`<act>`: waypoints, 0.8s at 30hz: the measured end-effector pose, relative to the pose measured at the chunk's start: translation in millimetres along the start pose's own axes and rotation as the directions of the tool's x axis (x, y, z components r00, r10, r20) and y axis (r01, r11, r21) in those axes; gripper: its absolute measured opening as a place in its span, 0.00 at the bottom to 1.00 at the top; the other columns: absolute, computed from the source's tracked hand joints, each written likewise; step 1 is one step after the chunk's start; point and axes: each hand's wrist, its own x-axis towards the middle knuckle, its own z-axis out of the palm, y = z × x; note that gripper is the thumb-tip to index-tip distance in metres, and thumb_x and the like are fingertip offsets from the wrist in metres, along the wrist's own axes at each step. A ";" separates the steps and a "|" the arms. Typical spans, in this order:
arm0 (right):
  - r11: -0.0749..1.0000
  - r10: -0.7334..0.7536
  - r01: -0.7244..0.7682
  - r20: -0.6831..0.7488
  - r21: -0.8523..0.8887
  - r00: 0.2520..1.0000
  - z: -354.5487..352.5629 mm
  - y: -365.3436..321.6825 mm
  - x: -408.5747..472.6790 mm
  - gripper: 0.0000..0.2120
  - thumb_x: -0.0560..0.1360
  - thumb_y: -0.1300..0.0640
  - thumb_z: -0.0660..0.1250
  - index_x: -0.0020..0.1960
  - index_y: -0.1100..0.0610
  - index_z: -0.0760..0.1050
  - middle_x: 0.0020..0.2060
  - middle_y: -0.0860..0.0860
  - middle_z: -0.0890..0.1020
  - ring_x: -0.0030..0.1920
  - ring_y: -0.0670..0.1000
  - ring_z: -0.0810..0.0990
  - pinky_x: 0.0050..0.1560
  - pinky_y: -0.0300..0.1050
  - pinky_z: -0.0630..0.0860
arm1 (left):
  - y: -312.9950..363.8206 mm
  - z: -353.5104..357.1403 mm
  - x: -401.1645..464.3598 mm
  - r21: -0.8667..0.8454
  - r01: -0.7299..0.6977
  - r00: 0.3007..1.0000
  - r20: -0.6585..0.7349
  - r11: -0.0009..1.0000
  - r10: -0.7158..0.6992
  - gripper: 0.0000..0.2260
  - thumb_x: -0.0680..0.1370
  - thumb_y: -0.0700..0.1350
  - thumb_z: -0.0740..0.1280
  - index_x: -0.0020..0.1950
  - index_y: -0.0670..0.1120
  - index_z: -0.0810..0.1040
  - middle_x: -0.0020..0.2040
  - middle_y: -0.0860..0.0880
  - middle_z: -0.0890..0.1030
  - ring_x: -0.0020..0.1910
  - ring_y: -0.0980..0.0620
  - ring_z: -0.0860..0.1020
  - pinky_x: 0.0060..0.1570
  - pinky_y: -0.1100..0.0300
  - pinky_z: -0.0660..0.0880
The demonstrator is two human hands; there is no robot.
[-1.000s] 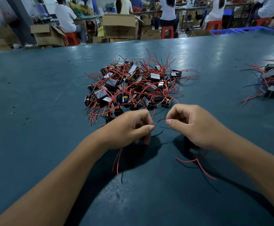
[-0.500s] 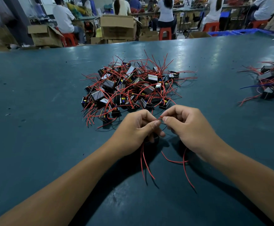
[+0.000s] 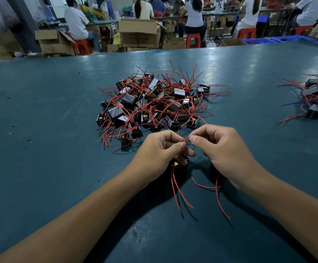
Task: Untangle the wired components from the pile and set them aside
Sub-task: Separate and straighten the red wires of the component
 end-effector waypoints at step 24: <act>0.998 0.026 -0.026 -0.001 0.057 1.000 1.7 -0.5 -0.6 0.03 0.73 0.60 0.74 0.41 0.56 0.82 0.33 0.57 0.78 0.34 0.48 0.74 0.38 0.40 0.72 | -2.5 4.6 0.7 -0.053 -0.038 0.999 0.001 0.998 0.038 0.04 0.80 0.35 0.66 0.50 0.34 0.77 0.43 0.39 0.86 0.37 0.43 0.82 0.41 0.58 0.81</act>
